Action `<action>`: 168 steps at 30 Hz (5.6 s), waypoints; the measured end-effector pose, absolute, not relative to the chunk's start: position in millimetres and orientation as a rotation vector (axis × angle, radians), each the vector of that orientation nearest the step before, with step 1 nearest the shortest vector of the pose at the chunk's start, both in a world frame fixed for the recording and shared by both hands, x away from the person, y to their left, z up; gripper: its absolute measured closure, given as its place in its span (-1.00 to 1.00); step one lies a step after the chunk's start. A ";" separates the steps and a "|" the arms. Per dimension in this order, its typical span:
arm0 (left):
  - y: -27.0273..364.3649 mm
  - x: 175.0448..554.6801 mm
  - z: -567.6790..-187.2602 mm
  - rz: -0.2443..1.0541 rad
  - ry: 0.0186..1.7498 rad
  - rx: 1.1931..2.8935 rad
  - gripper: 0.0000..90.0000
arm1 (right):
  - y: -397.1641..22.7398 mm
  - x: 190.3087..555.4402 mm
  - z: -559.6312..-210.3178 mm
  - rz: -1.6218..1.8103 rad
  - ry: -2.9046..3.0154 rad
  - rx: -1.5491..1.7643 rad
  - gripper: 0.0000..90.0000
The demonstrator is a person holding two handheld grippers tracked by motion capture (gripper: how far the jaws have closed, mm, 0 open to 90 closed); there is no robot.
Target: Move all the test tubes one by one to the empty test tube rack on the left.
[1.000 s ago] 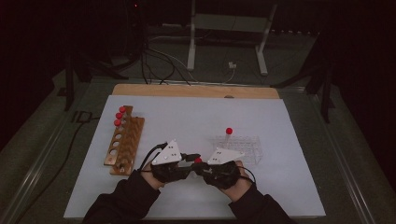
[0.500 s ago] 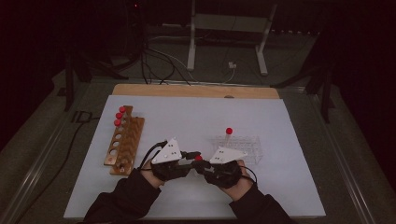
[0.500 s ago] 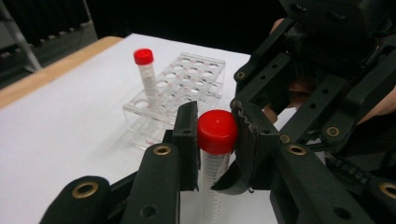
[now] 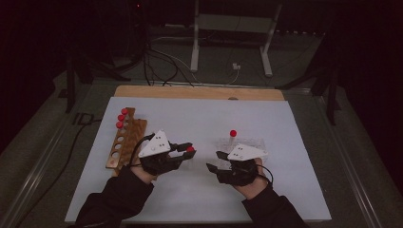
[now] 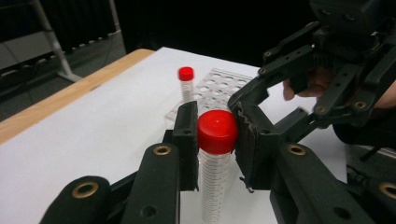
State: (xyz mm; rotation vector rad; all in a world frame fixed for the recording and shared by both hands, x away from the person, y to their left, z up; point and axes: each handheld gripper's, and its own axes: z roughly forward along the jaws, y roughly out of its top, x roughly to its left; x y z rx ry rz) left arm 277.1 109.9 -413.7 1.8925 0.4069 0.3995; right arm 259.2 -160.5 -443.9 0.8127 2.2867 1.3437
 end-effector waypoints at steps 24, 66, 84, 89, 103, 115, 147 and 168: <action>192.7 289.3 -377.2 0.618 0.603 1.799 0.60 | -184.2 265.2 -434.0 1.401 2.137 0.926 -1.00; 283.7 304.9 -398.7 0.830 0.927 1.672 0.60 | -189.5 266.2 -432.1 1.441 2.131 0.914 -1.00; 284.5 312.1 -433.7 0.800 0.999 1.710 0.60 | -191.2 266.4 -432.5 1.443 2.128 0.921 -1.00; 283.6 314.1 -442.6 0.794 1.014 1.723 0.60 | -190.7 265.9 -432.4 1.446 2.129 0.921 -1.00; 279.7 314.8 -457.4 0.795 1.038 1.777 0.60 | -192.2 266.5 -432.3 1.454 2.130 0.923 -1.00; 282.2 313.3 -452.6 0.761 1.059 1.771 0.23 | -193.3 266.7 -431.5 1.460 2.125 0.924 -1.00; 190.4 257.6 -427.9 0.448 0.592 1.842 -0.98 | -211.1 289.6 -436.2 1.287 2.053 0.971 -1.00; 172.9 256.2 -447.2 0.401 0.566 1.866 -0.98 | -206.4 322.8 -462.2 1.107 2.077 1.107 -0.52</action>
